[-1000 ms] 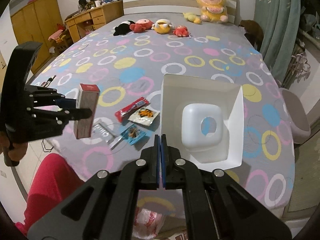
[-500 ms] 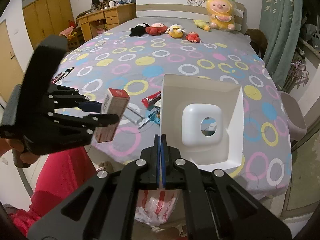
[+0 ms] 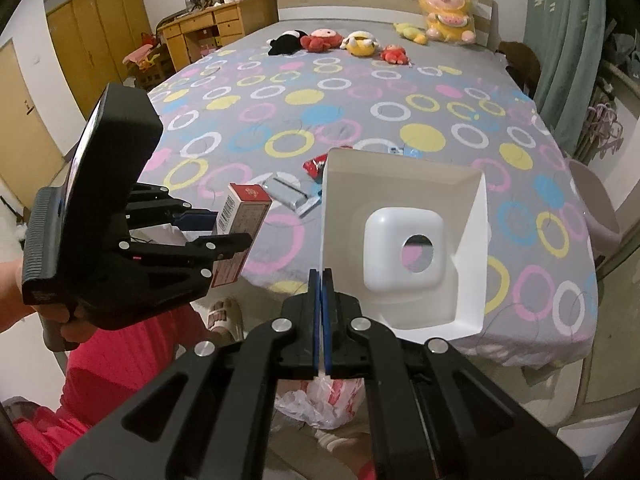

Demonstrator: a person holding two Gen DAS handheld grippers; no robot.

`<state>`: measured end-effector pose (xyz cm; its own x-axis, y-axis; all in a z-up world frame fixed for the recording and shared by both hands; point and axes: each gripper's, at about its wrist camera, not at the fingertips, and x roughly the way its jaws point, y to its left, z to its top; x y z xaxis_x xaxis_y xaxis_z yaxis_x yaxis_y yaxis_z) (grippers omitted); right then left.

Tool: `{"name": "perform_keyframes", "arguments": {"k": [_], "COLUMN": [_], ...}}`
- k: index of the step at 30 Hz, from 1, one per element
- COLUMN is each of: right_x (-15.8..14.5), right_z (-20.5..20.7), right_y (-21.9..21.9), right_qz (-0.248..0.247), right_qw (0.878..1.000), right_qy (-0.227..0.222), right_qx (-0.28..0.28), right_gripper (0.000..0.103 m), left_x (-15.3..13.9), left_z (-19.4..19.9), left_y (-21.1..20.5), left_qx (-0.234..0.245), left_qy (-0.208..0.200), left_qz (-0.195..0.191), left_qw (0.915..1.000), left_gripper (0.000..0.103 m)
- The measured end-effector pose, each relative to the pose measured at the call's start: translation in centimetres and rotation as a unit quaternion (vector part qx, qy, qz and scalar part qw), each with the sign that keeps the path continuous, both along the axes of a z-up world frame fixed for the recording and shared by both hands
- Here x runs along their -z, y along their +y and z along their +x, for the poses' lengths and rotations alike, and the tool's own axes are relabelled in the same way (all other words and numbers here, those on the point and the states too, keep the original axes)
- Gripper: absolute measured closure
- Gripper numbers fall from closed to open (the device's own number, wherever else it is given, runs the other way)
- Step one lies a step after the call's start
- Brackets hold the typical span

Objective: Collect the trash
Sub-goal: 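Carry both boxes down over the white-red plastic bag on the floor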

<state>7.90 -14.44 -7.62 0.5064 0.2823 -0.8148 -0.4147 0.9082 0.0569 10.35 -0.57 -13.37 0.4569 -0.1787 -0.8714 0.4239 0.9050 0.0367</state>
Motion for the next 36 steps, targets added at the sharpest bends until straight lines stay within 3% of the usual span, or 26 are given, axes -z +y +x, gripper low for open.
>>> {"name": "perform_keyframes", "arguments": {"k": [17,36], "right_x": [4.7,11.5], "right_z": [-3.5,-6.5], "right_y": [0.3,-0.2], "right_qz": [-0.001,0.005], "right_qw": [1.0,0.997], "right_qy": [0.021,0.077], "right_qx": [0.007,0.012], "right_gripper": [0.101,0.101], "left_x": [5.0,12.0], "left_z": [-3.1,-6.8], "left_y": [-1.6,-2.9], "left_qx": [-0.012,-0.041], "left_qy": [0.022,0.061], "left_qz": [0.016,0.037], "left_qw": [0.9996,0.9966], "left_gripper": [0.079,0.079]}}
